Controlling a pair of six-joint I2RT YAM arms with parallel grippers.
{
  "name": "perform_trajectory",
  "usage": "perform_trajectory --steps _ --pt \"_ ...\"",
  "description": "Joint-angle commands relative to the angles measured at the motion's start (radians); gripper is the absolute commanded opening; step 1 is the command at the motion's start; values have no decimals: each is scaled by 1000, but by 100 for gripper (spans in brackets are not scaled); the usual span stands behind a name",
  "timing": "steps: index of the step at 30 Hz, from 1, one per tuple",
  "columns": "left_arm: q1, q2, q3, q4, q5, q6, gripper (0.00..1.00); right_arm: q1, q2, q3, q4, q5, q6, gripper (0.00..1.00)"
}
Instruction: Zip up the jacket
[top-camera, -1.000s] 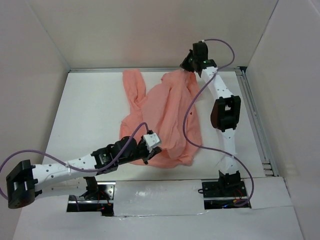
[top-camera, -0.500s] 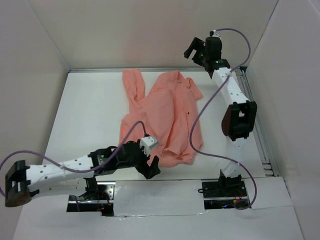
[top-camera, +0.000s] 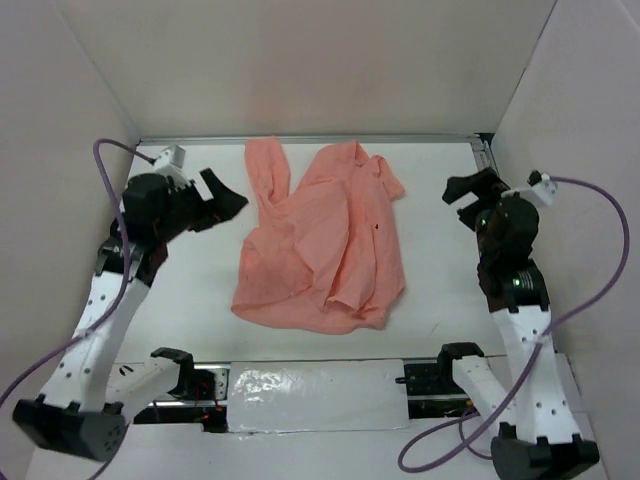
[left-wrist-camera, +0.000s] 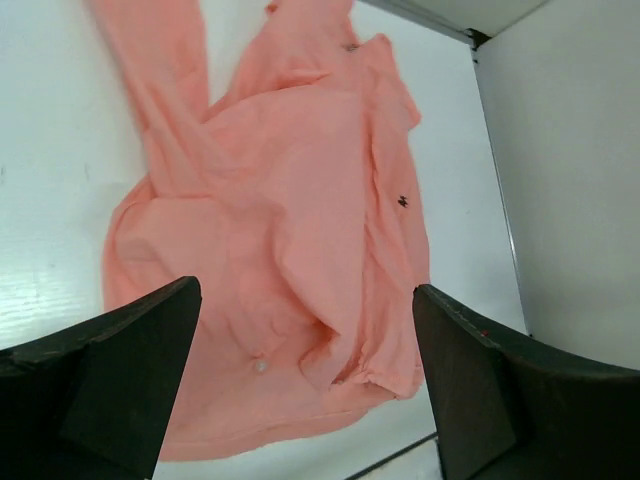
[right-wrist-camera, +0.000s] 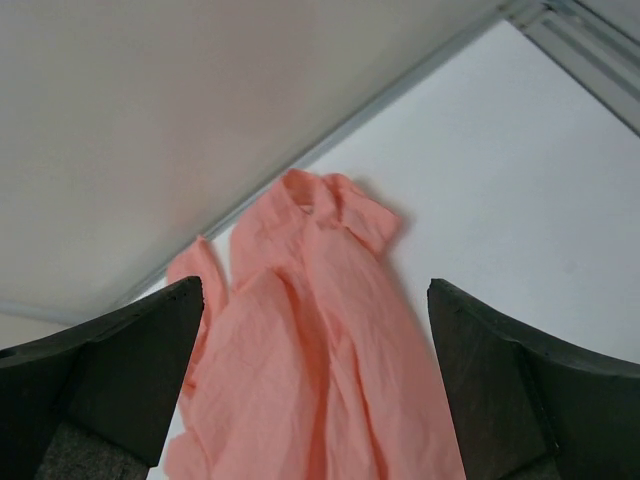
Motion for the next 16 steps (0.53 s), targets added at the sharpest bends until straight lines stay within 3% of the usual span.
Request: perform_trajectory --steps 1,2,3,5,9,12,16 --pt "329 109 41 -43 367 -17 99 -5 -132 -79 -158 158 18 100" --pt "414 175 80 -98 495 -11 99 -8 -199 -86 -184 182 23 100" --pt "501 194 91 -106 535 -3 99 -5 -227 -96 -219 202 26 100" --pt "522 176 70 -67 520 6 99 -8 -283 -126 -235 242 30 100" --pt "453 163 107 -118 282 40 99 -8 -390 -163 -232 251 1 100" --pt "432 106 55 -39 366 63 99 -8 -416 -175 -233 258 -12 100" --pt "392 85 15 -25 343 65 99 -8 -413 -154 -255 272 -39 100"
